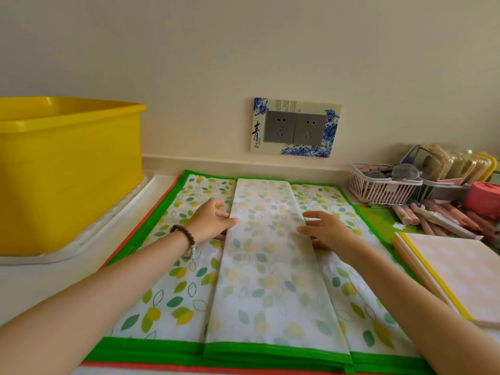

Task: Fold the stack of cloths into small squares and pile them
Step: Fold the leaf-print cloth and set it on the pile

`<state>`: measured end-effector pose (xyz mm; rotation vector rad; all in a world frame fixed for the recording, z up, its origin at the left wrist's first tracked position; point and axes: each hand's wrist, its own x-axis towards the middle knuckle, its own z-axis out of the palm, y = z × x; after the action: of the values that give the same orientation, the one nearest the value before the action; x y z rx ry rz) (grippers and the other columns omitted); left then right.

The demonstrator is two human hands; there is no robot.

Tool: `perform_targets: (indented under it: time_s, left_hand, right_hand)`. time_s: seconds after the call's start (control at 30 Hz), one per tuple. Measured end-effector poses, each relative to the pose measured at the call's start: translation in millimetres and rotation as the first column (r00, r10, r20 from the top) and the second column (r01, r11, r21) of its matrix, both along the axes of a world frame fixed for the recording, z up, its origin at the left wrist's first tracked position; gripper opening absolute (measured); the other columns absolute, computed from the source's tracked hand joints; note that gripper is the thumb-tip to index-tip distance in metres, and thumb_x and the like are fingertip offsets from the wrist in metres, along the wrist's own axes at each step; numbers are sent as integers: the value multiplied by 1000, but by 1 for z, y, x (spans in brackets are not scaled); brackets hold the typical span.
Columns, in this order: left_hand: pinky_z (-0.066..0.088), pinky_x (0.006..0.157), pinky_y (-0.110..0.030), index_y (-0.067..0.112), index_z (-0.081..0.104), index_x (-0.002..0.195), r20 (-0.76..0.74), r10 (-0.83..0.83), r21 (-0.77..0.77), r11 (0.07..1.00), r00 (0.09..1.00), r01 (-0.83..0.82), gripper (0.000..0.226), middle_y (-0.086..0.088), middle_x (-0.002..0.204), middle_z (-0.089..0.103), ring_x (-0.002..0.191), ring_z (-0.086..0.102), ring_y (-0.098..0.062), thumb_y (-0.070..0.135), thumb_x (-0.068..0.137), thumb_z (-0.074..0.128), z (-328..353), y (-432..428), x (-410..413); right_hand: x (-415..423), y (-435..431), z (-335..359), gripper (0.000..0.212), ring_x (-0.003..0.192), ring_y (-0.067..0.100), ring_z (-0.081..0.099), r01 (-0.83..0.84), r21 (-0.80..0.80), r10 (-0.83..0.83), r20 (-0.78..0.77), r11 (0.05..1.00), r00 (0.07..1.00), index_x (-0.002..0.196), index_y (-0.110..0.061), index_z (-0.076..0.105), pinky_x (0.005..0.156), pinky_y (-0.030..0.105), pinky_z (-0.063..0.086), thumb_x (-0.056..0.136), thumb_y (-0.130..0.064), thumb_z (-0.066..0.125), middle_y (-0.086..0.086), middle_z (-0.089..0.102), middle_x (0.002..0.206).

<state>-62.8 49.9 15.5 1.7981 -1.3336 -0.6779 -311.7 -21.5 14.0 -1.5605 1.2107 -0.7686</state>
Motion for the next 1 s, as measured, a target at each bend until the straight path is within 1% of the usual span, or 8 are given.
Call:
perform_targets:
  time_s: [0.07,0.23,0.37,0.5,0.6,0.77,0.9,1.0]
  left_hand:
    - [46,84,-24,19,32,141,219,-95,-36,994,971,105,73,2,137,45,106,54,-12,40,82,68,3,18,4]
    - [29,103,-14,40,37,136,387,-386,60,917,838,395,68,25,133,34,119,34,7,57,75,62,11,74,4]
    - [16,96,-3,47,36,135,444,-498,189,865,745,466,64,30,133,29,120,24,12,60,77,59,7,102,1]
    - [8,106,-11,43,23,144,518,-560,300,827,647,475,79,29,148,17,128,10,14,66,76,55,1,113,2]
    - [0,111,-18,41,8,148,534,-617,391,787,578,478,96,29,151,2,137,0,7,71,71,56,0,117,2]
    - [-15,113,-26,36,-12,147,545,-690,515,724,476,460,115,25,149,-22,135,-21,5,83,57,43,-1,120,0]
    - [-19,113,-31,34,-22,145,532,-728,570,686,432,453,126,24,145,-31,134,-30,2,90,49,37,-3,117,3]
    - [-18,112,-30,35,-20,146,526,-729,573,684,438,451,124,26,146,-28,134,-27,4,89,50,38,-3,117,3]
  right_hand:
    - [-8,2,1,37,87,15,64,-4,-90,-3,-71,996,997,118,-16,57,69,23,53,83,-10,69,6,59,124]
    - [-40,35,-4,35,101,9,62,-235,-400,82,-364,886,928,112,-36,55,83,26,52,90,-10,59,-9,58,119]
    - [-63,60,-10,45,121,0,45,-579,-530,58,-705,620,707,128,-46,45,103,26,41,91,-22,58,-23,41,138]
    - [-68,68,-7,38,111,13,61,-750,-600,-84,-793,278,603,129,-30,56,94,32,50,91,-28,49,-9,58,130]
    - [-70,67,-8,45,113,13,60,-840,-528,-115,-849,127,516,132,-24,53,95,30,48,87,-20,57,-5,58,131]
    - [-65,67,-8,52,107,16,64,-830,-550,-87,-835,93,543,130,-22,55,88,31,53,80,-13,69,-3,62,126]
    - [-64,71,-8,41,108,13,64,-799,-575,-63,-817,177,574,128,-27,57,88,29,51,88,-26,45,-7,62,125]
    - [-62,74,-9,38,108,11,63,-749,-608,-17,-779,263,627,124,-31,60,87,25,51,87,-29,53,-12,62,124]
